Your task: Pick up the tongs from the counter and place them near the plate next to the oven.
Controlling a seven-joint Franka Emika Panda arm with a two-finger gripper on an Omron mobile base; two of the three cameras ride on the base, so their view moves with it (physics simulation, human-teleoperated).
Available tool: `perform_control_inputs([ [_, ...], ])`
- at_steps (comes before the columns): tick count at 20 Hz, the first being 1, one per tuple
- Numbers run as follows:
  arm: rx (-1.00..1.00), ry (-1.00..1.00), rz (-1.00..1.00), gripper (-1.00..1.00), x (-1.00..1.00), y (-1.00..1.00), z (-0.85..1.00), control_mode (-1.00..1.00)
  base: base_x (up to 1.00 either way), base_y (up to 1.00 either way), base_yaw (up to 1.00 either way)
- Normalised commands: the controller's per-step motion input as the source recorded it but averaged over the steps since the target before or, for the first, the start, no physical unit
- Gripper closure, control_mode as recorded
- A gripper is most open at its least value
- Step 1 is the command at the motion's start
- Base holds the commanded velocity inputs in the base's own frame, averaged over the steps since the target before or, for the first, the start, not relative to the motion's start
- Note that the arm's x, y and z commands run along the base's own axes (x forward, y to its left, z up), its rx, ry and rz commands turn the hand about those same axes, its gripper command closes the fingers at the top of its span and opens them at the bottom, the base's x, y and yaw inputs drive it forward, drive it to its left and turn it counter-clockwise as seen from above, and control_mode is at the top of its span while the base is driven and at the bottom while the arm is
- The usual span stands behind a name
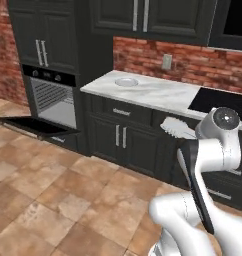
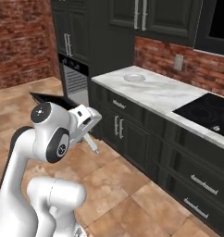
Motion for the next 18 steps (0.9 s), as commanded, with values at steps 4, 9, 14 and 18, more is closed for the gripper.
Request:
perform_control_inputs([
  [4,0.00,0.00,0.00,1.00,0.00,0.00,0.00,1.00,0.92,0.39,-0.30],
  [9,0.00,0.00,0.00,1.00,0.00,0.00,0.00,1.00,0.89,0.41,-0.30],
  [14,0.00,0.00,0.00,1.00,0.00,0.00,0.00,1.00,0.77,0.27,-0.34],
  [18,0.00,0.00,0.00,1.00,0.00,0.00,0.00,1.00,0.67,0.24,-0.35],
])
